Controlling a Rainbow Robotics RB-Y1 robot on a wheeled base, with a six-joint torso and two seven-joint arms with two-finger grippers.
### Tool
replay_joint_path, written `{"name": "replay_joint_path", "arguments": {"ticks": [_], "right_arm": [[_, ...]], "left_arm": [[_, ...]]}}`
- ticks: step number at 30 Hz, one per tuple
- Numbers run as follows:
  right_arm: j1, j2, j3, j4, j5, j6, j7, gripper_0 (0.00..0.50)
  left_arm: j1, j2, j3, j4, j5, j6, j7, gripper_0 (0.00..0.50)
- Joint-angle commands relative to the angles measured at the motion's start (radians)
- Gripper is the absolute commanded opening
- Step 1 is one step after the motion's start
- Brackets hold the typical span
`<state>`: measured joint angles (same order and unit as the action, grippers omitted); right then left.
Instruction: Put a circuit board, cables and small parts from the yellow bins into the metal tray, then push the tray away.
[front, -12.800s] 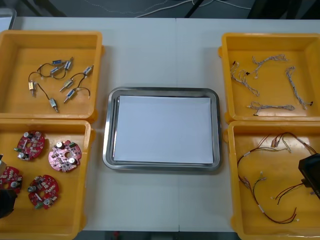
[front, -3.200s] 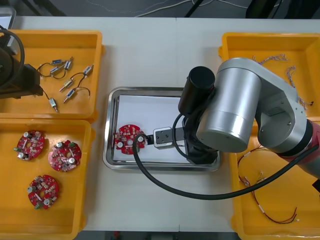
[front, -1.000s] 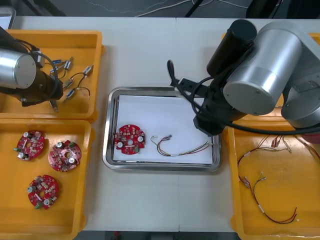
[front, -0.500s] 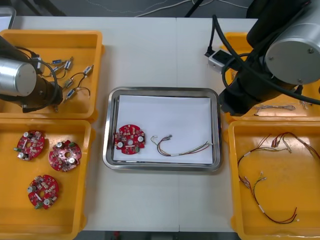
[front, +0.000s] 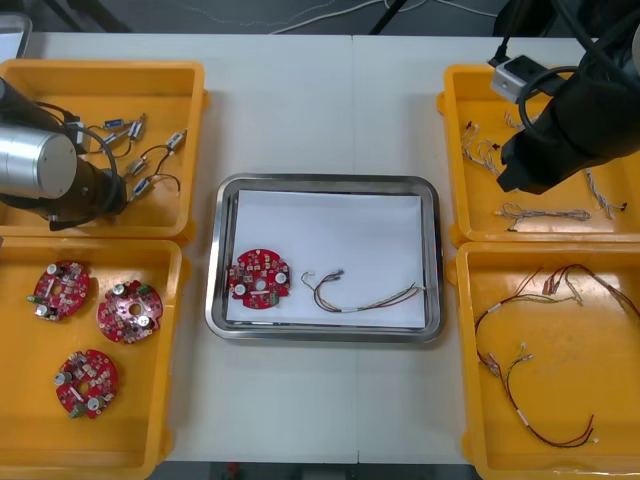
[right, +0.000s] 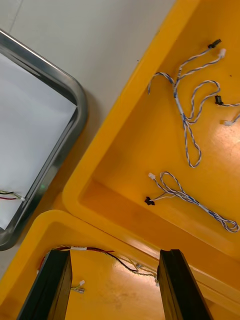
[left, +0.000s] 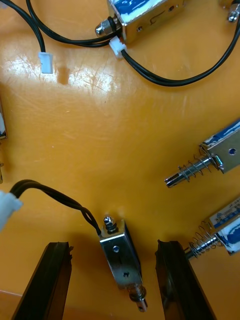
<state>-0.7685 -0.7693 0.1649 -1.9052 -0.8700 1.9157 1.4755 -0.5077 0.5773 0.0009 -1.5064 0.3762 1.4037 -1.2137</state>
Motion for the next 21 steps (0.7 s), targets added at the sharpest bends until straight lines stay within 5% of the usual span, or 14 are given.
{"name": "replay_joint_path", "arguments": {"ticks": [1, 6, 13, 21], "right_arm": [[0.003, -0.053, -0.065, 0.032, 0.014, 0.004, -0.011, 0.5], [0.003, -0.067, -0.09, 0.101, 0.02, 0.004, 0.008, 0.5], [0.002, -0.096, -0.09, 0.179, 0.025, -0.015, 0.066, 0.5], [0.002, -0.128, -0.093, 0.279, 0.022, -0.069, 0.22, 0.5]], "left_arm": [[0.014, -0.021, -0.01, 0.0, -0.01, -0.015, -0.078, 0.5], [0.014, -0.024, -0.012, 0.005, -0.01, -0.017, -0.081, 0.414], [0.014, -0.024, -0.016, 0.005, -0.008, -0.017, -0.079, 0.014], [0.003, -0.024, -0.013, 0.005, 0.004, -0.003, -0.081, 0.0]]}}
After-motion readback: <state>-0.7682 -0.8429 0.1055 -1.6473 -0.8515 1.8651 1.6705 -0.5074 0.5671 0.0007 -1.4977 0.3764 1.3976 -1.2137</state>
